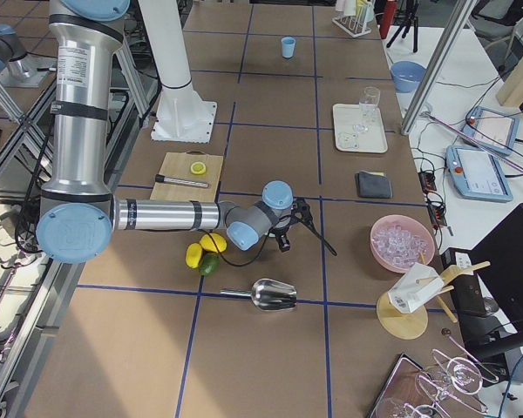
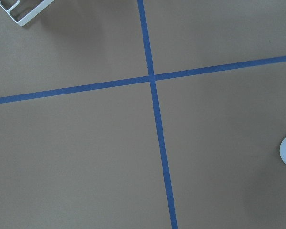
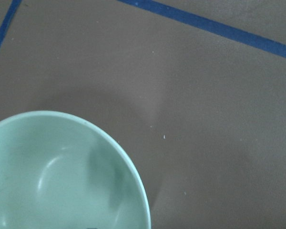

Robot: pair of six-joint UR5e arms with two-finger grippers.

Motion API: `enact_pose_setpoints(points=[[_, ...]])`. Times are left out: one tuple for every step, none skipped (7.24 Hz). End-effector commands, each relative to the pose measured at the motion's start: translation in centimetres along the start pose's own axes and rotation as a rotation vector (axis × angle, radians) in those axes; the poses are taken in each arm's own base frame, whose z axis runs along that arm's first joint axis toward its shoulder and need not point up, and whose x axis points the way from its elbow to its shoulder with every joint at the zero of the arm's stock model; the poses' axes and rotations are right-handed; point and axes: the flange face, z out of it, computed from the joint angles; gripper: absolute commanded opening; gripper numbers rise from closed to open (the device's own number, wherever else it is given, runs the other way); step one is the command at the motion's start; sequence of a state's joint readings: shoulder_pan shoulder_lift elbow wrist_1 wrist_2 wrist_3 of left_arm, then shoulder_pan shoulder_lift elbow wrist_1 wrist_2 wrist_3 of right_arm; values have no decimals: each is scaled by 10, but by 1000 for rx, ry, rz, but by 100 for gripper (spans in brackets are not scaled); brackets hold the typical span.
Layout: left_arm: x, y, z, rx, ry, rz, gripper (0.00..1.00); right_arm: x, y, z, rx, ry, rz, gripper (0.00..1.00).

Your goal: Pour ice into bowl

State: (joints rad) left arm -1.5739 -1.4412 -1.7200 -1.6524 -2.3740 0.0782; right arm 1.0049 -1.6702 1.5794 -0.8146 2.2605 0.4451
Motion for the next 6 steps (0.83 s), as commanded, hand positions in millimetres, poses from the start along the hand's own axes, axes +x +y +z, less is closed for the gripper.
enact_pose_setpoints(points=[[-1, 1, 1, -1, 1, -1, 100, -9, -8, -2, 9, -8, -10, 0], [-1, 1, 1, -2, 1, -2, 100, -15, -11, -8, 20, -18, -19, 0], [-1, 1, 1, -2, 1, -2, 100, -25, -15, -15, 37, -29, -31, 0], [-1, 1, 1, -1, 1, -1, 100, -46, -25, -32, 72, -53, 31, 0], [0, 1, 0, 0, 1, 0, 100, -83, -32, -42, 85, -93, 69, 0], [0, 1, 0, 1, 1, 1, 100, -128, -56, -51, 108, -149, 120, 0]])
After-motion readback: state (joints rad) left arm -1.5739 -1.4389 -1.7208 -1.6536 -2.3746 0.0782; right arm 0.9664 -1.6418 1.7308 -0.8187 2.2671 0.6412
